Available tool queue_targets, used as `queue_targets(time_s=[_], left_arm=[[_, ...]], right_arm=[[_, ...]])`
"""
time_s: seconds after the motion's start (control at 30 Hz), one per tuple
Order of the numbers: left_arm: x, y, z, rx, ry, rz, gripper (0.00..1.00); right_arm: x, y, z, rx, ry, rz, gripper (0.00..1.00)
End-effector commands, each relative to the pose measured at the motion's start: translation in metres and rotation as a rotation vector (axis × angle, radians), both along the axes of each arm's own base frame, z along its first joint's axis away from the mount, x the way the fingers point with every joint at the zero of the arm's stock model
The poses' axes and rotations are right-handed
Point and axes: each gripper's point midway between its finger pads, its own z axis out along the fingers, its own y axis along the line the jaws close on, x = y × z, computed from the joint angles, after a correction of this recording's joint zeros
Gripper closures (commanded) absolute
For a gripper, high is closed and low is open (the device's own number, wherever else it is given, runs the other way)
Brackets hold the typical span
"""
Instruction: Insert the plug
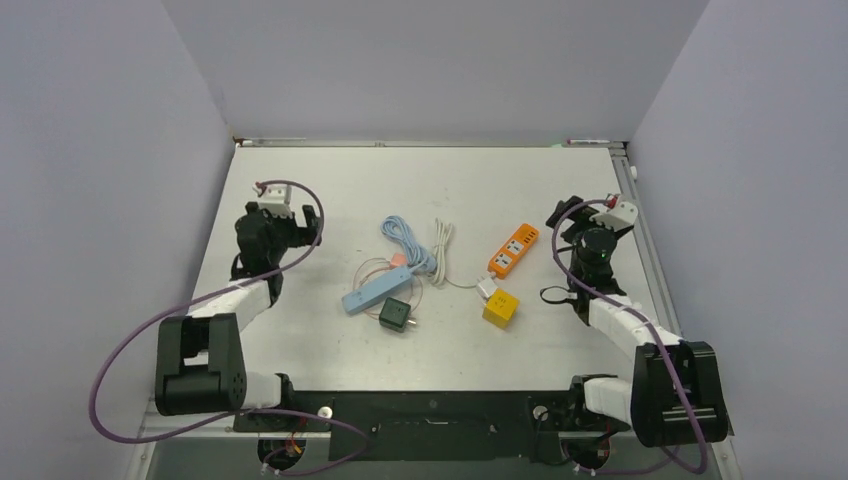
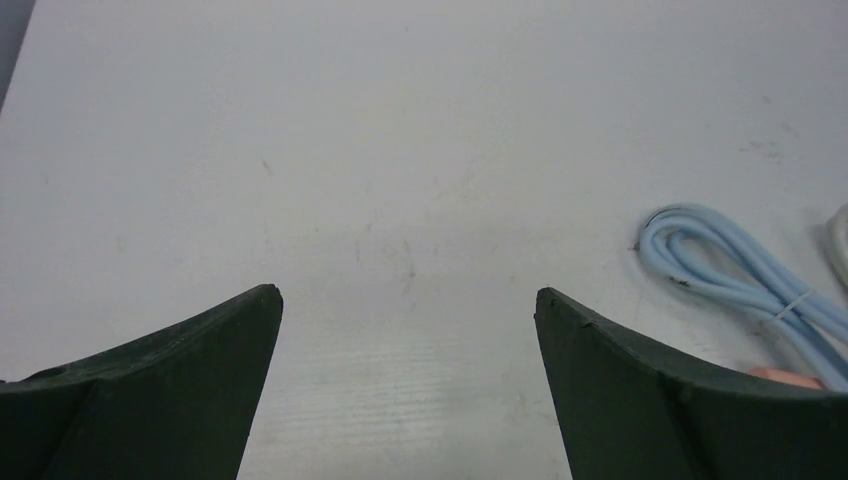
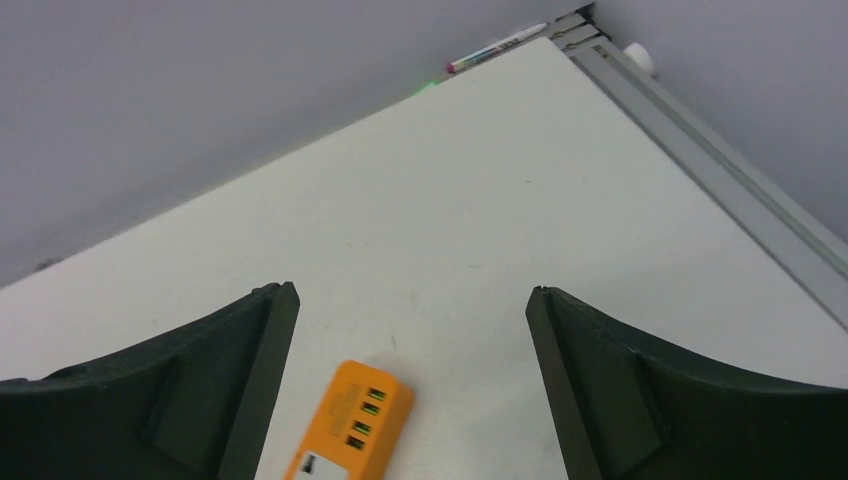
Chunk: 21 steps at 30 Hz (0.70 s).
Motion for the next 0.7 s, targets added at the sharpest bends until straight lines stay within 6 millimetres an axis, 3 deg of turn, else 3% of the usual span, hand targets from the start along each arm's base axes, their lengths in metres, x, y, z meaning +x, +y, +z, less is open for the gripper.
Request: queue_targets(time_s=[0.0,0.1,0.23,0.37,0.47,0.6,0.67], left_arm=[[-0.014,-0.031,0.030,0.016,0.136,-0.224,0.04],[-0.034,-0.055,0.055,0.013,0.134,-0.388,0.04],[-0.082,-0.096,0.051,0.071,0.223,-0.596,0.04],[-0.111,-0.126,0.035,0.116,0.289,-0.697,0.04],[-0.117,-0.143,0.032,0.057,0.344,-0.724,0.04],[-0.126,-0.176,0.024,0.168,0.388,-0.780,0.04],[-0.126,-0.187,0.017,0.208,0.411,-0.795,0.04]], right_arm=[[0.020,0.039,0.019,0.268,0.069,0.168,0.10],[0.021,0.076,0.034,0.254,0.103,0.324,0.10],[0.004,0.125,0.054,0.129,0.126,0.404,0.10],[-0.024,0.170,0.050,0.034,0.186,0.465,0.10],[-0.044,0.182,0.040,0.020,0.225,0.480,0.05],[-0.065,0.177,0.025,0.024,0.285,0.472,0.00],[-0.073,0.174,0.021,0.035,0.300,0.474,0.03]])
